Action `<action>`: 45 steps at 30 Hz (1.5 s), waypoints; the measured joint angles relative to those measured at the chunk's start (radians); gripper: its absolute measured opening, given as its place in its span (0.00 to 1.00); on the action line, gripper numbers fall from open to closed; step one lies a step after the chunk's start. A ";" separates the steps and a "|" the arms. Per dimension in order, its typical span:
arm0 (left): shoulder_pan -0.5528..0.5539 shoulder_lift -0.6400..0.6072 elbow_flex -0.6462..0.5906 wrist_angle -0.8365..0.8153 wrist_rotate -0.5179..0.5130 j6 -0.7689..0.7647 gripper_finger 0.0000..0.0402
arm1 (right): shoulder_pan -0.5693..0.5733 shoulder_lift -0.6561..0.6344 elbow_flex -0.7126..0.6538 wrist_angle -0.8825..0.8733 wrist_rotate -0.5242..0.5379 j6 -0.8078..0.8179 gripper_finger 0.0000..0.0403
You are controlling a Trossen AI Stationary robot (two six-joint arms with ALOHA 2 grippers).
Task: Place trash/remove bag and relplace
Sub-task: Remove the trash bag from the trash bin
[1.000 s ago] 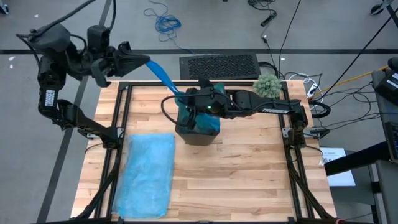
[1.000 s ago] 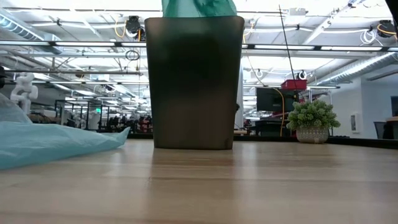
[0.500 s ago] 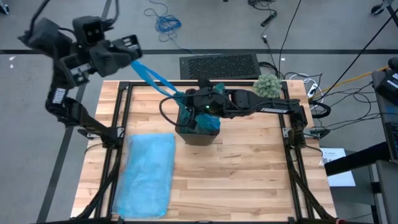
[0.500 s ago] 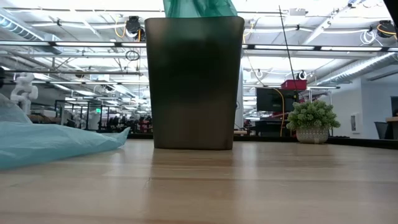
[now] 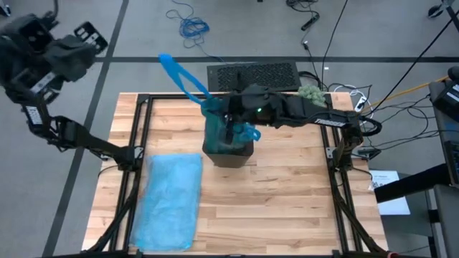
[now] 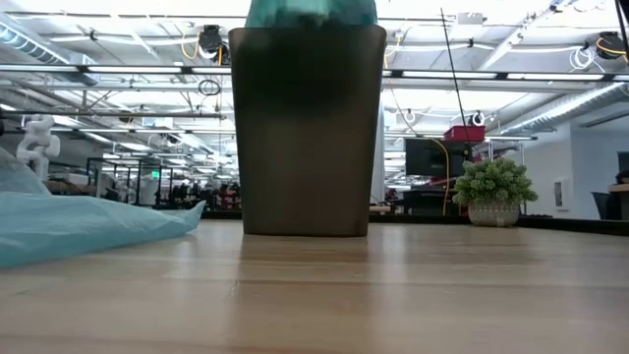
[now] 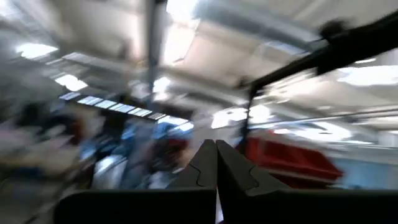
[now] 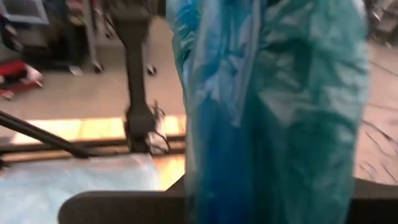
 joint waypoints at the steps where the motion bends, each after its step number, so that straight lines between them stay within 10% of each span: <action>1: 0.000 -0.011 -0.001 -0.052 -0.047 0.005 0.00 | -0.005 -0.006 0.000 0.025 -0.022 -0.008 0.00; 25: 0.000 -0.017 -0.004 -0.257 -0.241 0.022 0.00 | -0.260 0.072 0.002 0.678 -0.522 0.119 0.00; 36: 0.000 0.014 -0.004 -0.258 -0.260 0.019 0.00 | -0.325 0.313 0.001 1.005 -0.586 0.261 0.00; 45: 0.000 0.034 -0.004 -0.289 -0.267 0.018 0.00 | -0.347 0.477 0.002 0.943 -0.582 0.143 0.00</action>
